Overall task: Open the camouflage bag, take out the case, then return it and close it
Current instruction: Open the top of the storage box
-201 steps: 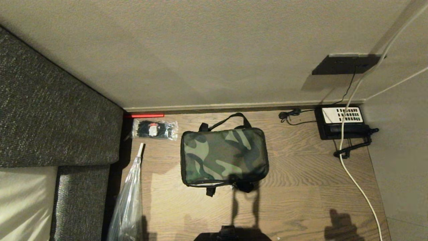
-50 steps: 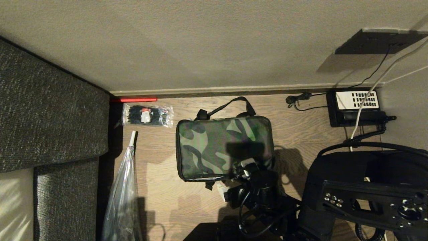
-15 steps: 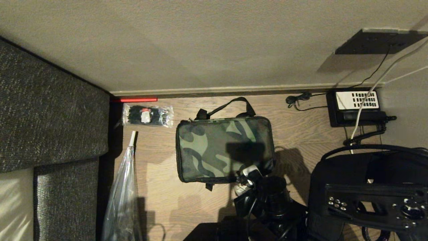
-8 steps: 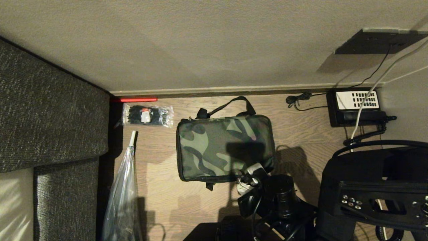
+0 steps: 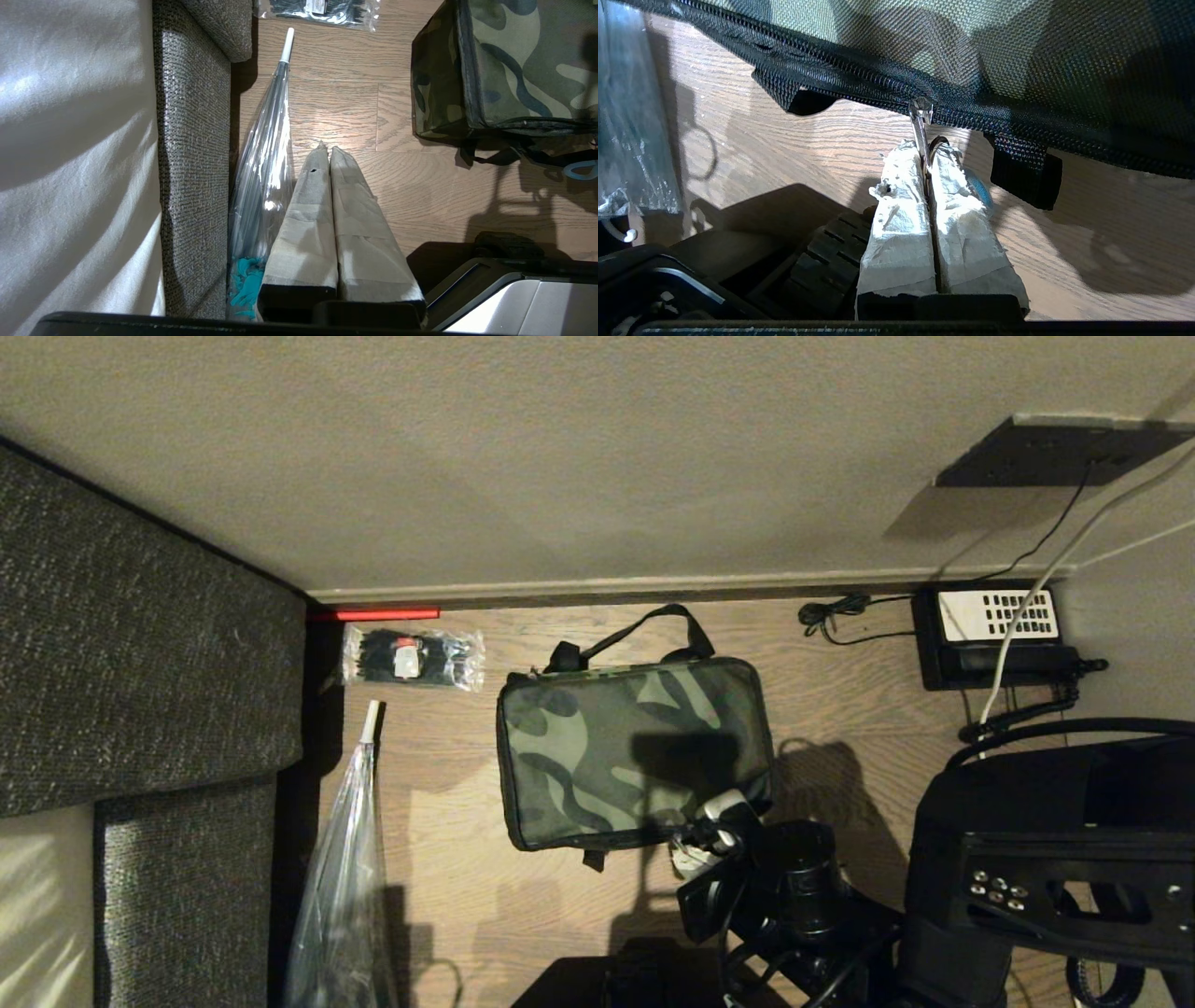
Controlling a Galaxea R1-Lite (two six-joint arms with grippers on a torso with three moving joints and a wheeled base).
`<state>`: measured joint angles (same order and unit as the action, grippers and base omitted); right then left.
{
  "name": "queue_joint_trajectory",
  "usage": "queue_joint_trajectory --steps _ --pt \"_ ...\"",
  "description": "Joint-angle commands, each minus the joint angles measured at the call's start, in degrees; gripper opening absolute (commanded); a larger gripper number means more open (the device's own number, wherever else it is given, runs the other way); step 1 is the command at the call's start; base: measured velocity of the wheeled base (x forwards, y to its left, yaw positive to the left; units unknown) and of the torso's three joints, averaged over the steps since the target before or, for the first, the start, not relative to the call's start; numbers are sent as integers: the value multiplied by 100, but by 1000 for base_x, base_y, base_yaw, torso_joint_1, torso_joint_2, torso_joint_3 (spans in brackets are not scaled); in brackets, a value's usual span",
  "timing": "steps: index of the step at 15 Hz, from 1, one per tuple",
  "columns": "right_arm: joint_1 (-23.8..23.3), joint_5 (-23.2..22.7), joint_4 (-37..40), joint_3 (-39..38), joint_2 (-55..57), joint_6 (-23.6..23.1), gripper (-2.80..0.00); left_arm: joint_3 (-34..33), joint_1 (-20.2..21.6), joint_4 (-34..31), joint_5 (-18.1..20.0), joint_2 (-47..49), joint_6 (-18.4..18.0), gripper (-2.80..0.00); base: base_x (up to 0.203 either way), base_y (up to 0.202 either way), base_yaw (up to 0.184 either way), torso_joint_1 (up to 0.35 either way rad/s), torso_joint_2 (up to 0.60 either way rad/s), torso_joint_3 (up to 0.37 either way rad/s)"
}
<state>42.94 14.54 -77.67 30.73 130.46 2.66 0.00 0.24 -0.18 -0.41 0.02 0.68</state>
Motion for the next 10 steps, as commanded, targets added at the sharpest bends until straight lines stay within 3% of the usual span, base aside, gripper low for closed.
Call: queue_joint_trajectory --steps 1,10 --pt "-22 13 -46 -85 -21 -2 -280 -18 2 1 -2 -11 2 -280 0 0 0 0 0 0" --pt "-171 13 -46 -139 -128 15 -280 -18 2 1 -2 -11 2 -280 0 0 0 0 0 0"
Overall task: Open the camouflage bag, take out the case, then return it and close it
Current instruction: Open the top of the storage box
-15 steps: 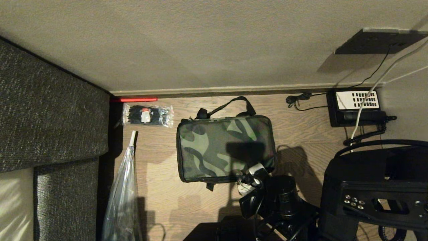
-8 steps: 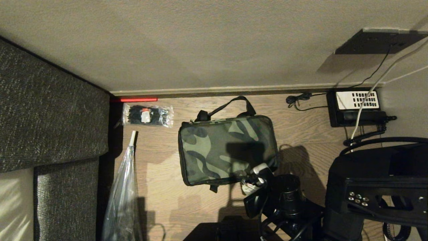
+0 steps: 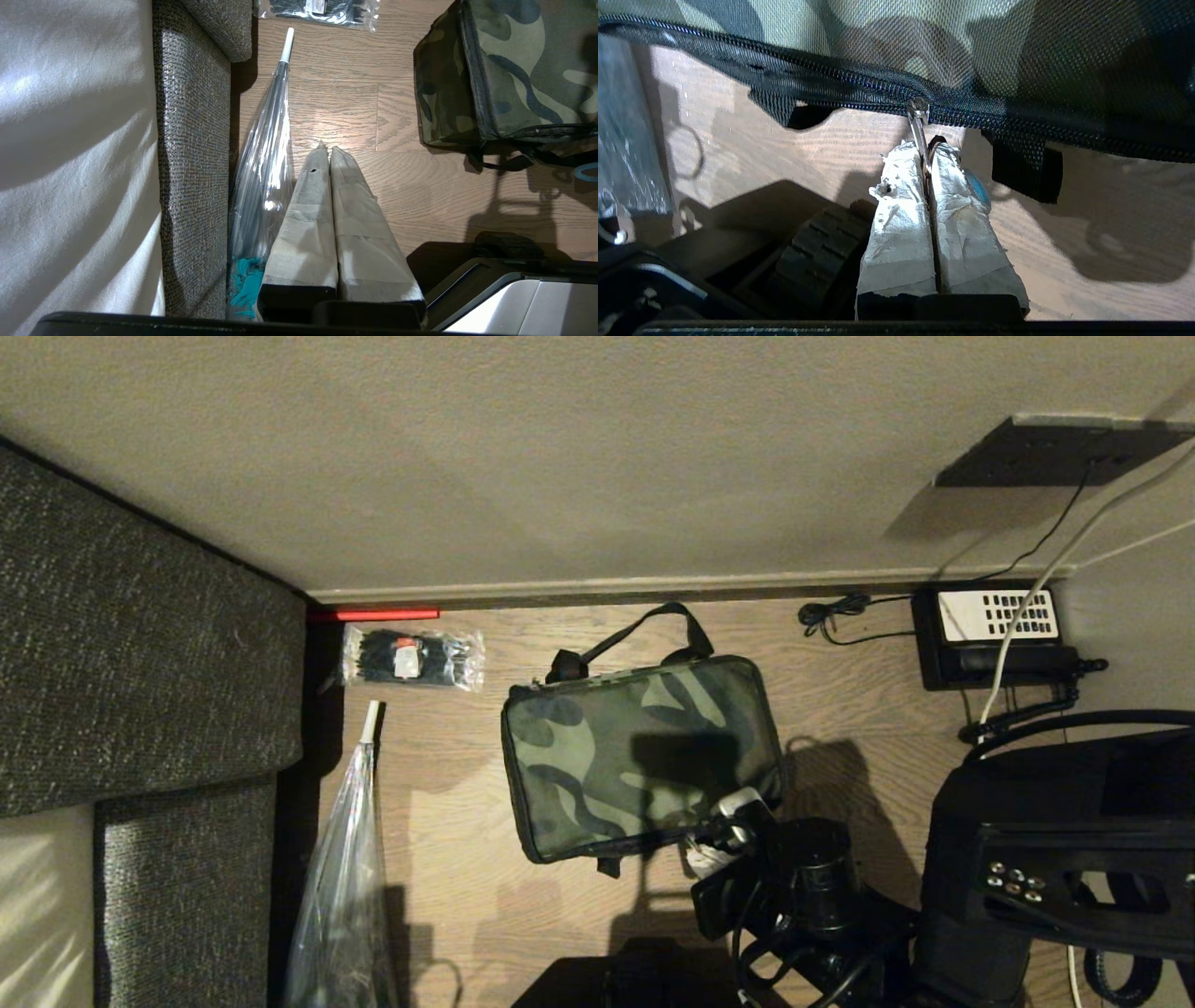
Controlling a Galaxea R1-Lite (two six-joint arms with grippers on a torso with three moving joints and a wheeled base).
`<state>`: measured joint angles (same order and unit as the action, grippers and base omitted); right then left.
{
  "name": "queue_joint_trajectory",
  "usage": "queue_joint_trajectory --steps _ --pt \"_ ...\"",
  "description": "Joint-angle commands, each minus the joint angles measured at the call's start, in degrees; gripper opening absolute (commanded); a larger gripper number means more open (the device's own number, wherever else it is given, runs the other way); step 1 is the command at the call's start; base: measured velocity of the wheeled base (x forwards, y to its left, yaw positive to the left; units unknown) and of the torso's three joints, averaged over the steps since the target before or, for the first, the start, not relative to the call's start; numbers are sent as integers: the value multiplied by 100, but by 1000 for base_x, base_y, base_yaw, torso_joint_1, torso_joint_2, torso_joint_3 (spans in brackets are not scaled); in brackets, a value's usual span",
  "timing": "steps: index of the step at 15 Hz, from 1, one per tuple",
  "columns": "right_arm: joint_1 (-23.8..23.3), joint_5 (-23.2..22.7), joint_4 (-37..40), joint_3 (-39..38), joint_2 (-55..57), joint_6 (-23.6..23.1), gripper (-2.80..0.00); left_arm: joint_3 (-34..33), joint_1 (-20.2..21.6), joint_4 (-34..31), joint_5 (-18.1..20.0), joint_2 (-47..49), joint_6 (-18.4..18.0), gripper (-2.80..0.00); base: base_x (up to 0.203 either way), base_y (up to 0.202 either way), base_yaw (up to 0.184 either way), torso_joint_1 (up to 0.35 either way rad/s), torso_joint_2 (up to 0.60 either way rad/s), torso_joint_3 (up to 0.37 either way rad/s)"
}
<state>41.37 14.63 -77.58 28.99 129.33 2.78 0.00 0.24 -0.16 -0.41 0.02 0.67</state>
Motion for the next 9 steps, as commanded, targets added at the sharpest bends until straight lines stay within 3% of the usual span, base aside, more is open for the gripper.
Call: queue_joint_trajectory --steps 1,9 --pt "-2 13 -62 100 -13 8 -280 -18 2 -2 -2 -11 3 -280 0 0 0 0 0 0" --pt "551 73 112 481 108 470 -280 -18 2 -2 -2 -11 3 -280 0 0 0 0 0 0"
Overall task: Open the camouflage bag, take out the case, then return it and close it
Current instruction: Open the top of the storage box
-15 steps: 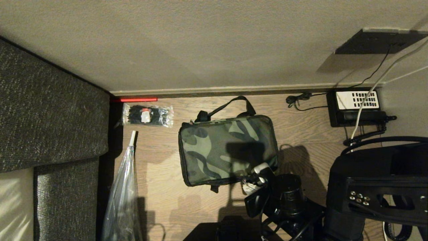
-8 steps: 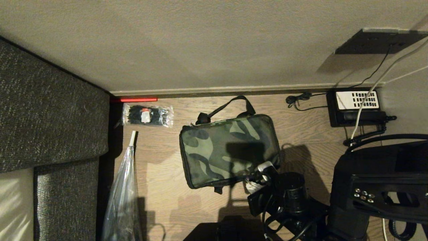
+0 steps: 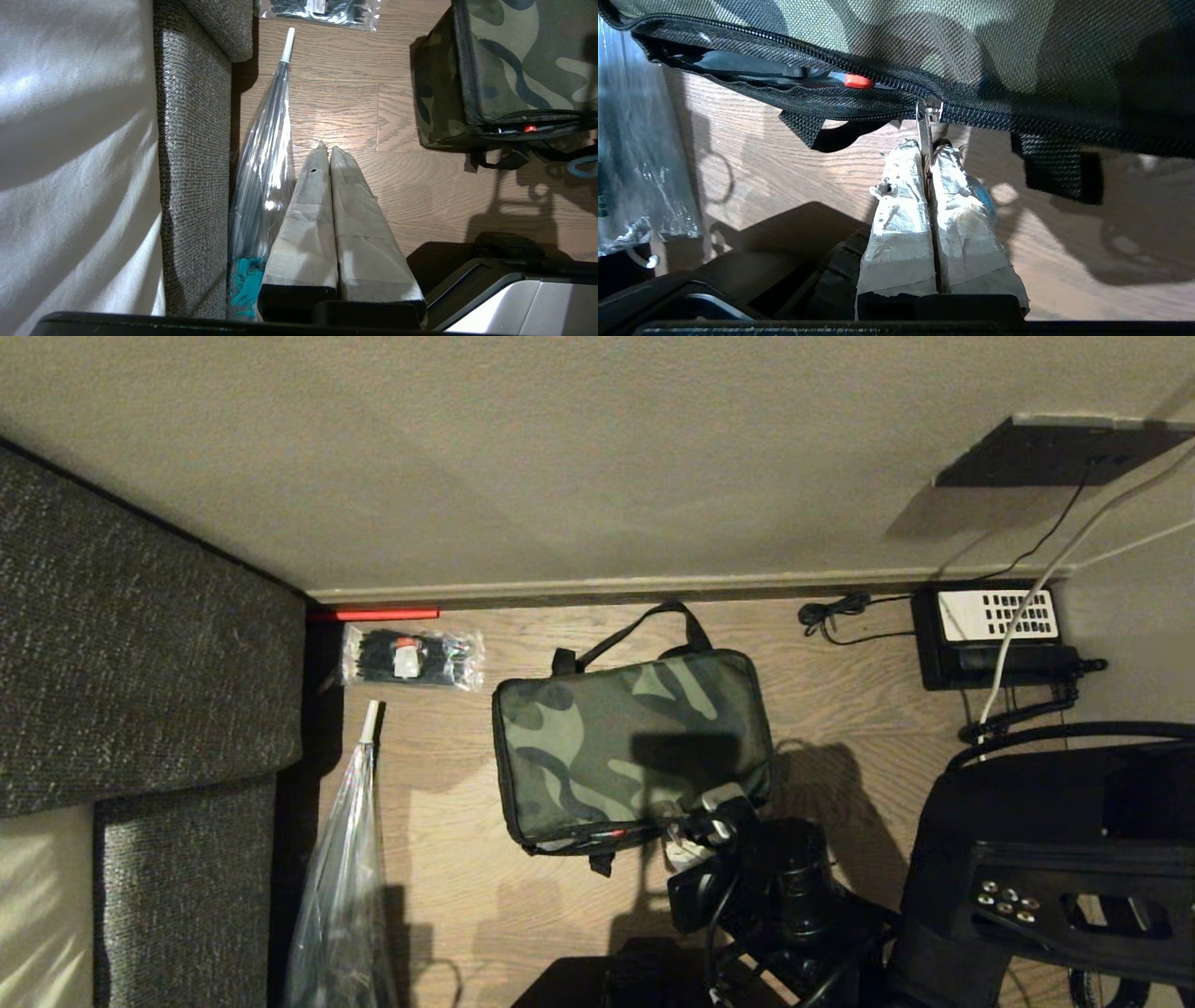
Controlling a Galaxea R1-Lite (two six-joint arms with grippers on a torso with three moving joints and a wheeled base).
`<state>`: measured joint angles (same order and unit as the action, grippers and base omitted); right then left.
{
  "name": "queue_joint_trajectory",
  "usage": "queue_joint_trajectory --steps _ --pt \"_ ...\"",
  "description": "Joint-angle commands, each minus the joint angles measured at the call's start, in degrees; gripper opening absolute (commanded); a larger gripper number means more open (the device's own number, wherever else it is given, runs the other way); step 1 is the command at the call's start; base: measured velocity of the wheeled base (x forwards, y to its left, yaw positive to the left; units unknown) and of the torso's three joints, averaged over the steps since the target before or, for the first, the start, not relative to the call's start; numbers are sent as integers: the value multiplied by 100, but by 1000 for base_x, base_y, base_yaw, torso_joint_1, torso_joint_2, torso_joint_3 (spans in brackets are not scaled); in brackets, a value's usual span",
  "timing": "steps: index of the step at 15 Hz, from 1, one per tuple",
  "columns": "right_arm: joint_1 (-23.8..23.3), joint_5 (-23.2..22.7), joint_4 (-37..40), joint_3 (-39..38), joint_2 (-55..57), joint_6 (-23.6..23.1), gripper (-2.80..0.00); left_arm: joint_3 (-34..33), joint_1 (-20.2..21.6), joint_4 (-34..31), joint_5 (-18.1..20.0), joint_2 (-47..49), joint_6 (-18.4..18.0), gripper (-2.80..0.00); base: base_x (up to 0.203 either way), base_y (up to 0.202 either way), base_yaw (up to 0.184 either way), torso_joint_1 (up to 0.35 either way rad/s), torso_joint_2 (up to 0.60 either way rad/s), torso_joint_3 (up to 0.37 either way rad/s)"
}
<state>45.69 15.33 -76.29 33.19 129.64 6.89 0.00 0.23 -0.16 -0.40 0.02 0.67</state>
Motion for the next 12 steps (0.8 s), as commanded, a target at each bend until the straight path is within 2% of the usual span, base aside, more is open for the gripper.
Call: queue_joint_trajectory --steps 1,5,12 --pt "216 27 25 152 157 159 -280 -18 3 -2 -4 -11 3 -280 0 0 0 0 0 0" --pt "353 269 91 526 273 246 -280 -18 3 -2 -4 -11 3 -280 0 0 0 0 0 0" --pt "187 322 134 396 334 199 -280 -18 3 -2 -4 -11 3 -280 0 0 0 0 0 0"
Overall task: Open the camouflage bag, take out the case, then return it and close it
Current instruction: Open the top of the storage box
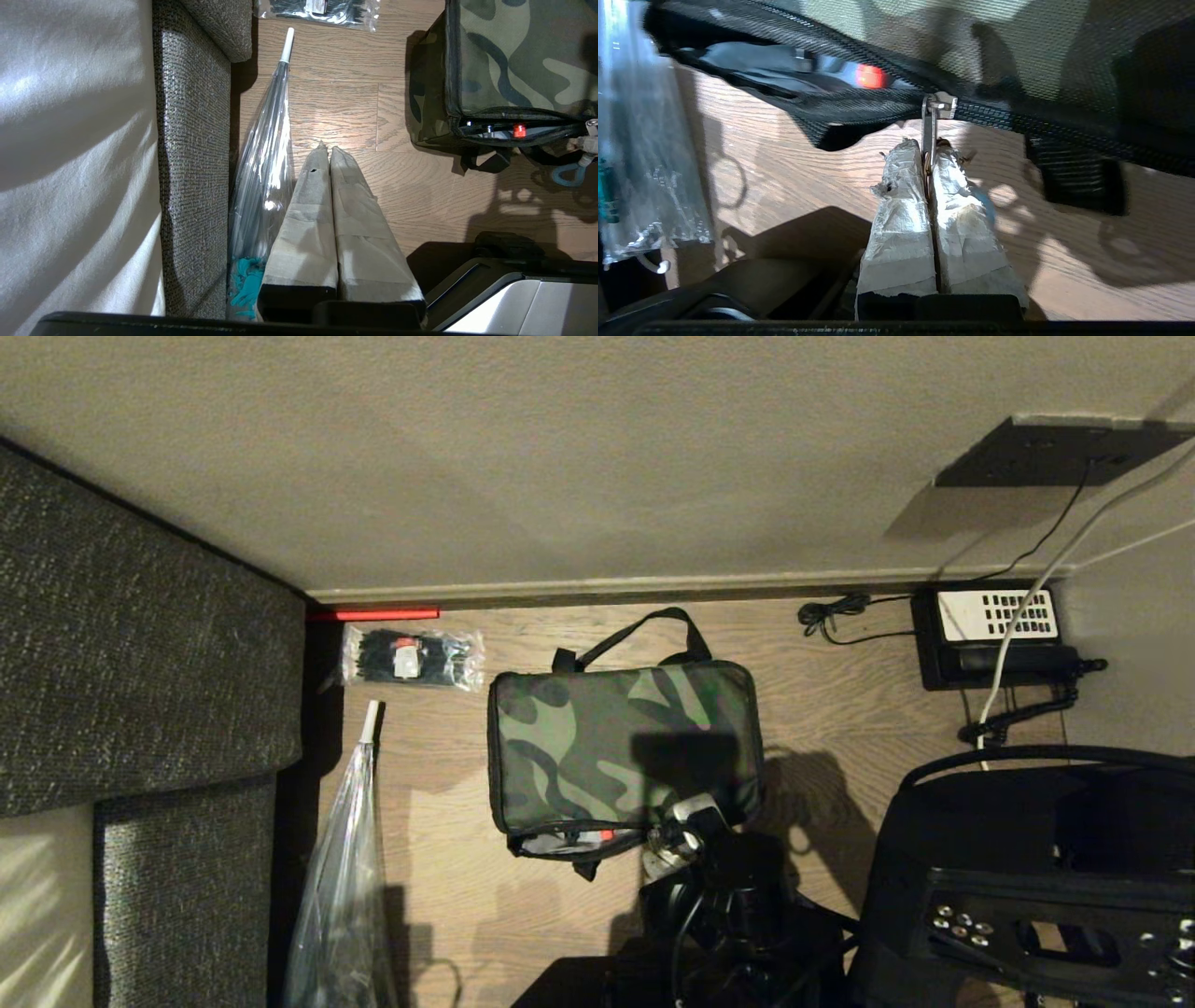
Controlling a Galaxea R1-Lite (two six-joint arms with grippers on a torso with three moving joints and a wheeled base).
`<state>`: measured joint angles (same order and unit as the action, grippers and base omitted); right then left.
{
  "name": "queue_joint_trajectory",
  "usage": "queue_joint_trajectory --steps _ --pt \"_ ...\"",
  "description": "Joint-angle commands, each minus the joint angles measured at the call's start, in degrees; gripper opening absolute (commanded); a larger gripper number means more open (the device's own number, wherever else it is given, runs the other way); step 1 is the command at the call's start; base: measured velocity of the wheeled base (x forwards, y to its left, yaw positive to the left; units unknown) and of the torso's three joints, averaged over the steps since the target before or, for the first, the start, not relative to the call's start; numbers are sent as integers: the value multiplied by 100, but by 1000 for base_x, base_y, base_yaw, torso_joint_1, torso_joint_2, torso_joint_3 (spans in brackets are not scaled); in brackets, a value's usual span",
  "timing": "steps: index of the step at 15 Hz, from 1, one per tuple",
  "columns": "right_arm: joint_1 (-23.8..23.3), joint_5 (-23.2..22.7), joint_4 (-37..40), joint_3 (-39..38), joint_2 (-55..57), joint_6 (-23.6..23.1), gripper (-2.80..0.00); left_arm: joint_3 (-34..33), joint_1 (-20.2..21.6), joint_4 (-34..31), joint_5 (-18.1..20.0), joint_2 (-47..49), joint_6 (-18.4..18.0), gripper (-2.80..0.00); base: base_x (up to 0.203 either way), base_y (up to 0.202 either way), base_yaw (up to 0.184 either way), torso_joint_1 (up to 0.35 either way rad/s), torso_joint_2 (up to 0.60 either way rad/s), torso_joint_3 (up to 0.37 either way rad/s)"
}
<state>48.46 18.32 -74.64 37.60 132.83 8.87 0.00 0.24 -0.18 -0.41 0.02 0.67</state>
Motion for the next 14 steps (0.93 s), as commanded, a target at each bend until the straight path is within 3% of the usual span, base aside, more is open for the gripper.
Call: queue_joint_trajectory --steps 1,4,14 --pt "-170 22 -15 -51 15 0 -280 -18 2 1 -2 -11 4 -280 0 0 0 0 0 0" --pt "-430 -26 -40 -41 -11 -308 -280 -18 2 1 -2 -11 4 -280 0 0 0 0 0 0" --pt "-922 -43 -51 -51 -26 -665 -280 -18 2 1 -2 -11 4 -280 0 0 0 0 0 0"
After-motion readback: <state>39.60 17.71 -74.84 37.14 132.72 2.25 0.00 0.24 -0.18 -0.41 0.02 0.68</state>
